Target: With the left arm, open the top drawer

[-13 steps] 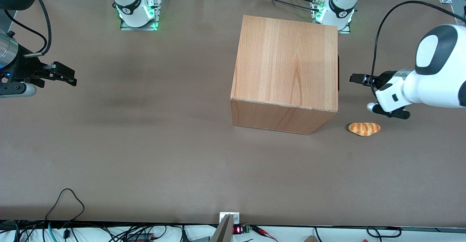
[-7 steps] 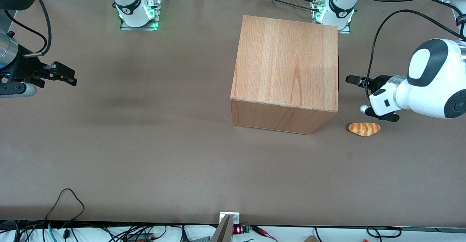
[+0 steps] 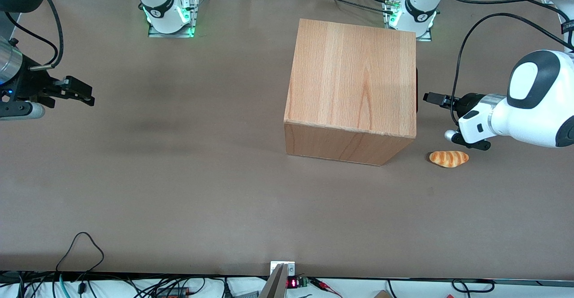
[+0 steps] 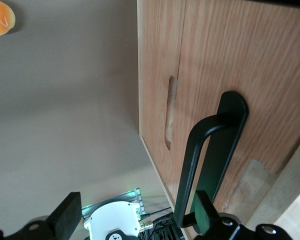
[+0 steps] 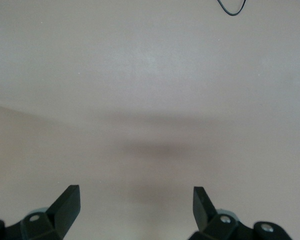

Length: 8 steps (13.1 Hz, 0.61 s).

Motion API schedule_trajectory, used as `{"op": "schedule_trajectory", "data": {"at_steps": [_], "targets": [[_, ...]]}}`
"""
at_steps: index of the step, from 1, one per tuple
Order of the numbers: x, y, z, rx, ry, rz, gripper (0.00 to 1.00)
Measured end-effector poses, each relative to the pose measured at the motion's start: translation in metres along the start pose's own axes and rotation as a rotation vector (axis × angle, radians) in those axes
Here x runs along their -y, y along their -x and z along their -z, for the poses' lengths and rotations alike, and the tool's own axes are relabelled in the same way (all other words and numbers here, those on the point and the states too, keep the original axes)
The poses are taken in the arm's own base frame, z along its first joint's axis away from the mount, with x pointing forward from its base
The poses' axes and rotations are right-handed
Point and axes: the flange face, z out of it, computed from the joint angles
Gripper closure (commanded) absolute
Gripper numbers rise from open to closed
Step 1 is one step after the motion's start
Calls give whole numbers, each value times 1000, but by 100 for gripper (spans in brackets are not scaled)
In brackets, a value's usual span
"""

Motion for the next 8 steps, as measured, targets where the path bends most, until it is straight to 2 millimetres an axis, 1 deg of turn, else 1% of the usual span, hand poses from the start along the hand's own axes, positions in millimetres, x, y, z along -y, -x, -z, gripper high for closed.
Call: {"op": "schedule_trajectory", "data": {"at_steps": [5,8], "targets": [[-13,25,-10,-39,-22,-5,0],[-21,25,-24,-19,-25,-17,0]]}}
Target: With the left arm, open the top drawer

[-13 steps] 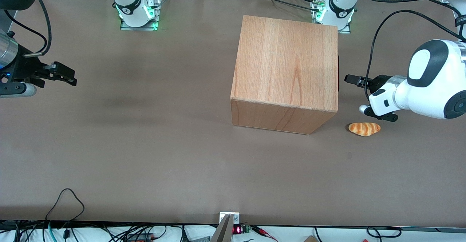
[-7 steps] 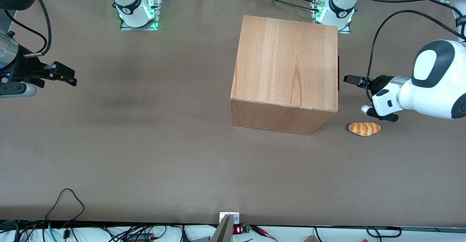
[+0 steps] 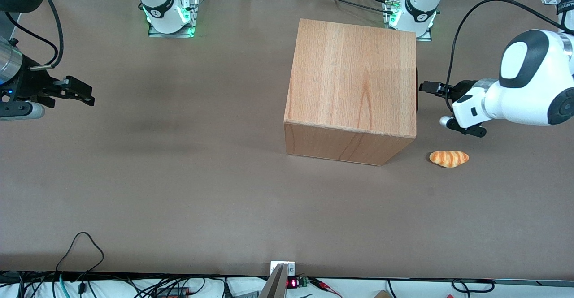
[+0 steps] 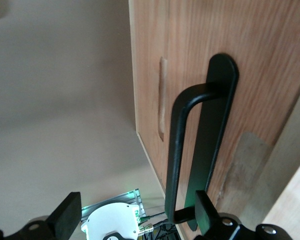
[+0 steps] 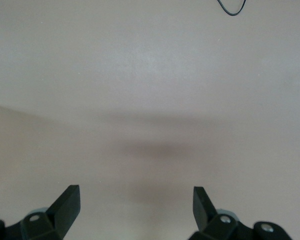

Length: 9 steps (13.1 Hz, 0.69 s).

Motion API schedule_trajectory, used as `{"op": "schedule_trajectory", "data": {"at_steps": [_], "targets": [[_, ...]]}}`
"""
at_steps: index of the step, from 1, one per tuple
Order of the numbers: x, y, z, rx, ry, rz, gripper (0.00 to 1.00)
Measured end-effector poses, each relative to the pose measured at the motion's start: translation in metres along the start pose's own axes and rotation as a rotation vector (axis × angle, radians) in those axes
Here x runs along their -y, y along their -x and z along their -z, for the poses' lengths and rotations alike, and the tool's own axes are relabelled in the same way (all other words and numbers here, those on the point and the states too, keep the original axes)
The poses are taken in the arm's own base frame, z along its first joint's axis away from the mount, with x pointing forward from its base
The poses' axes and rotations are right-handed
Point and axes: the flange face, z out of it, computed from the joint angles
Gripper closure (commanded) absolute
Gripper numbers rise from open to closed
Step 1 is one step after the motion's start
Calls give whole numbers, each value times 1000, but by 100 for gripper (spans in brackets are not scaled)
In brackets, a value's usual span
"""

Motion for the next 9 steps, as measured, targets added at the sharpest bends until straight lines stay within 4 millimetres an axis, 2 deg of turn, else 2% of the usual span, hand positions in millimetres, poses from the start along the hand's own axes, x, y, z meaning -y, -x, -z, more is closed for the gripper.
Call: {"op": "schedule_trajectory", "data": {"at_steps": [2,9], "targets": [[-5,-1,-6,8,-2,-10,0],[1,-2,-6,3,2,-2,0]]}}
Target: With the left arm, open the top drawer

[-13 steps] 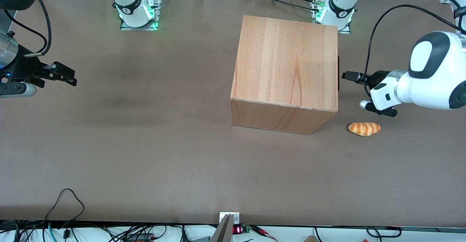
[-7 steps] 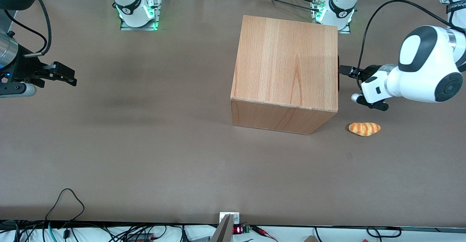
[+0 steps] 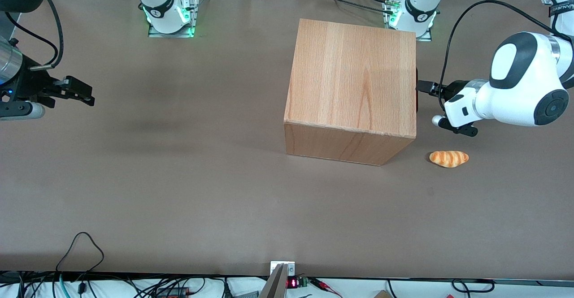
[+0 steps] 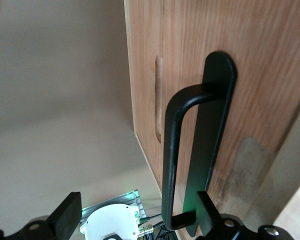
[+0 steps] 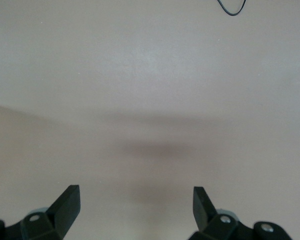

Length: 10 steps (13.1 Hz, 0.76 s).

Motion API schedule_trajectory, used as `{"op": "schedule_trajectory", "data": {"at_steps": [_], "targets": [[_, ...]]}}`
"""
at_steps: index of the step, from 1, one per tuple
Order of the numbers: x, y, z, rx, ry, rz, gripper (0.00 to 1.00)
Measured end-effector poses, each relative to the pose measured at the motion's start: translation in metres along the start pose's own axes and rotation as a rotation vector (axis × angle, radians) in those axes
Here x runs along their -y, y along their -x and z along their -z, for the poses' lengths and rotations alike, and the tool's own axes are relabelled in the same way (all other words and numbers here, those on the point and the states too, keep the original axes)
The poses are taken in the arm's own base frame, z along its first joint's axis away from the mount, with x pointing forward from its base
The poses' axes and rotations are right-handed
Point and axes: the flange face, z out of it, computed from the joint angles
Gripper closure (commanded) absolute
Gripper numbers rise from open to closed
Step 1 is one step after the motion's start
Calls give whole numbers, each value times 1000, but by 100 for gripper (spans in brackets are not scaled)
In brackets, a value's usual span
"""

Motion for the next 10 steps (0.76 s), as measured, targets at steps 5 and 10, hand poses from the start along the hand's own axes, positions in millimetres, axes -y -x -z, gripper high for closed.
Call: {"op": "schedule_trajectory", "data": {"at_steps": [5,10], "targets": [[10,-7,-9,1,8,13,0],[13,-12,-13,4,11,18,0]]}}
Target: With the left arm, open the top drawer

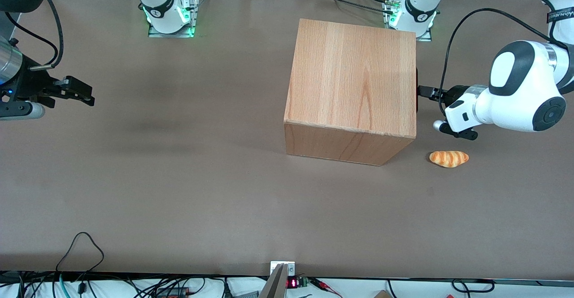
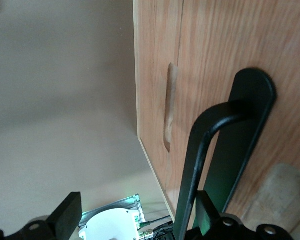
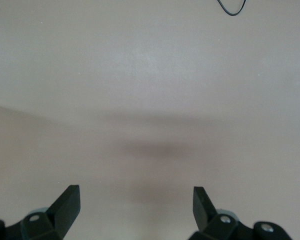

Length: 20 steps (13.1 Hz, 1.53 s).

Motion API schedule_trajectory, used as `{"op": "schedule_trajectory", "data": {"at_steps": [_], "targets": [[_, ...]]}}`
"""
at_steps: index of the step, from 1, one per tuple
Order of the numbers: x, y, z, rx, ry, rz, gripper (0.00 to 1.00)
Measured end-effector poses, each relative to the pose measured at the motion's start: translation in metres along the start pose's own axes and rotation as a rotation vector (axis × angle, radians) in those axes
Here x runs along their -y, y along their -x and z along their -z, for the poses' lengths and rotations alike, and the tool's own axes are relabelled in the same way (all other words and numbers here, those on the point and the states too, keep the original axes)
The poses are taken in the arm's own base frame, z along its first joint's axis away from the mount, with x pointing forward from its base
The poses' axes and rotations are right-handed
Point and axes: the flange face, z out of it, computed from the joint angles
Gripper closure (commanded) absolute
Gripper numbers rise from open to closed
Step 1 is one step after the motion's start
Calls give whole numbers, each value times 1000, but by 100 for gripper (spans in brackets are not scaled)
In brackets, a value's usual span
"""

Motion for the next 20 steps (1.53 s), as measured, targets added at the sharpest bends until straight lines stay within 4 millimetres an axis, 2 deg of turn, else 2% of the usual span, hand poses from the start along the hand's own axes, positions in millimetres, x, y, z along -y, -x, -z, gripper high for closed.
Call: {"op": "schedule_trajectory", "data": {"at_steps": [9,20], "targets": [[4,-12,-12,11,9,2,0],[6,-20,-16,-10,8,1,0]]}}
